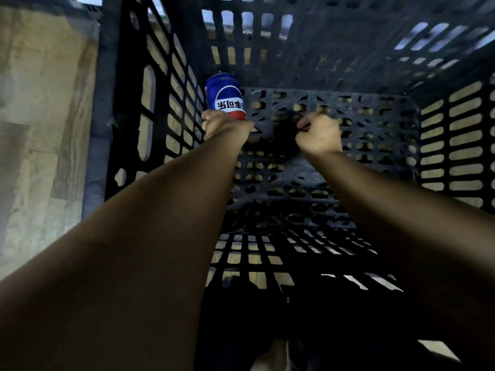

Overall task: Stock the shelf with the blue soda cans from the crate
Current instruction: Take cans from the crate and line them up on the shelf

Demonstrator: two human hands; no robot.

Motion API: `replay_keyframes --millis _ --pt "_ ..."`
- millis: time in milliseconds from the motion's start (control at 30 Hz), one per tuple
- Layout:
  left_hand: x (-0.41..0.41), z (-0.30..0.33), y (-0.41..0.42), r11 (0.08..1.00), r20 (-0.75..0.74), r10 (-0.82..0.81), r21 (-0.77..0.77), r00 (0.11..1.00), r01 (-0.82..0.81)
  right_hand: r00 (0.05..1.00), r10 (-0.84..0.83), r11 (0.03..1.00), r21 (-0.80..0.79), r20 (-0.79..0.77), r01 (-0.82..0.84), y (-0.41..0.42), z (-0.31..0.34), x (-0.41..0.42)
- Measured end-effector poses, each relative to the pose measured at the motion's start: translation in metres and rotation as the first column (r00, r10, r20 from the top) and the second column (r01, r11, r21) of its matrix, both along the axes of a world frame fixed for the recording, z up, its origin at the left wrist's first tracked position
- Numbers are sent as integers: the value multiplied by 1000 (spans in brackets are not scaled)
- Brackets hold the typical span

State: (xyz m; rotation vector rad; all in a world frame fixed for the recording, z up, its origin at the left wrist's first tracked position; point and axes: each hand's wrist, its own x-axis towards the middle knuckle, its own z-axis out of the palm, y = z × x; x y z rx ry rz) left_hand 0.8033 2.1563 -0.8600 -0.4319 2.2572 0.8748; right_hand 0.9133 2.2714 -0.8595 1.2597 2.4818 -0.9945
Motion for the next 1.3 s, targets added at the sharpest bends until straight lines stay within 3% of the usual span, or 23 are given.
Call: replay_keyframes --millis 967,1300 --pt "-2 1 -7 989 -87 -129 -83 988 122 998 -58 998 -12 20 59 4 -1 -5" --pt "15 23 -2 998 -83 -57 -8 995 56 993 -121 993 7 -13 122 -7 32 -20"
